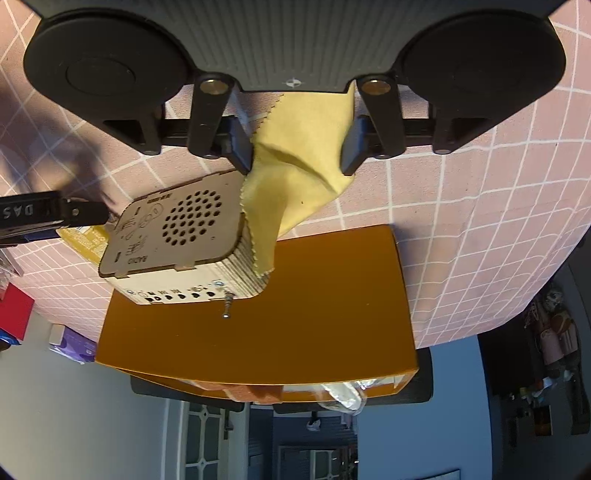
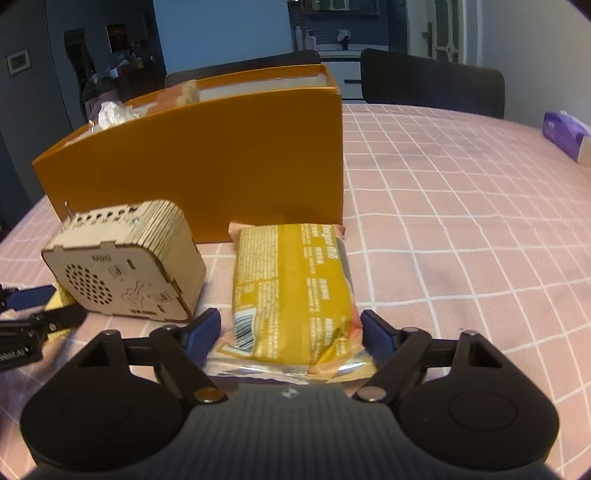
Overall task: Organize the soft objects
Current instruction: 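Grasp the yellow cloth with the left gripper while the right grasps the yellow snack packet, then carry the cloth and packet into the orange box and open both grippers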
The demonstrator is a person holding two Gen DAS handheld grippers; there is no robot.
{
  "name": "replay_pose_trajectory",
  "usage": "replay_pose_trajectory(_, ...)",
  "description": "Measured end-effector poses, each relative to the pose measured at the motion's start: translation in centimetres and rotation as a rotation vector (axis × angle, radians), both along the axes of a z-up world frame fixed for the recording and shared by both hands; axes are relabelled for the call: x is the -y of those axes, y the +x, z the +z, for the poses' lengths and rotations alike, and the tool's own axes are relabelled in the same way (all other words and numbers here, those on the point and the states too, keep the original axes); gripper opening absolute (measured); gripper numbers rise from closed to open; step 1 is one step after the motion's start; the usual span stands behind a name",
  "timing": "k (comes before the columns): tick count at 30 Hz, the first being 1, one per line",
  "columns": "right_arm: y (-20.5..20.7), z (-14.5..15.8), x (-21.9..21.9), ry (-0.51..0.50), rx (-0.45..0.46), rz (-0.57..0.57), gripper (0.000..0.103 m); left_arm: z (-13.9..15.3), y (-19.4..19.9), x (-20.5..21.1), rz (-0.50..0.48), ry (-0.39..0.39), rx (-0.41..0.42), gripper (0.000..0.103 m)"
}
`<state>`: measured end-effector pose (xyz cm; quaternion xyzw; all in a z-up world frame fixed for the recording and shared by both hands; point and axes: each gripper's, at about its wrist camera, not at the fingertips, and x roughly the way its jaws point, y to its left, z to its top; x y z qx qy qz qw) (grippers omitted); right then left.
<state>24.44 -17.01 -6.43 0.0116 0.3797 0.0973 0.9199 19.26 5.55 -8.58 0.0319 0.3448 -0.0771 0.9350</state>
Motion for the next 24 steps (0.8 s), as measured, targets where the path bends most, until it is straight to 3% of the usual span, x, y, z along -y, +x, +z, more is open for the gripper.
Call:
replay_pose_trajectory(10,-0.4,-0.1,-0.2,-0.031,0.016,-0.008,0.068,0.1,-0.4,-0.4,0.040,-0.019,0.007,0.007)
replay_pose_trajectory(18,-1.1,0.1,-0.6,-0.050,0.022,-0.011,0.064,0.5,-2.3,-1.1,0.110,-0.054,0.028,0.005)
replay_pose_trajectory(24,-1.8,0.5,-0.5,-0.029,0.019,-0.044,0.052,1.1,-3.3,-1.0,0.134,-0.076,0.034,0.005)
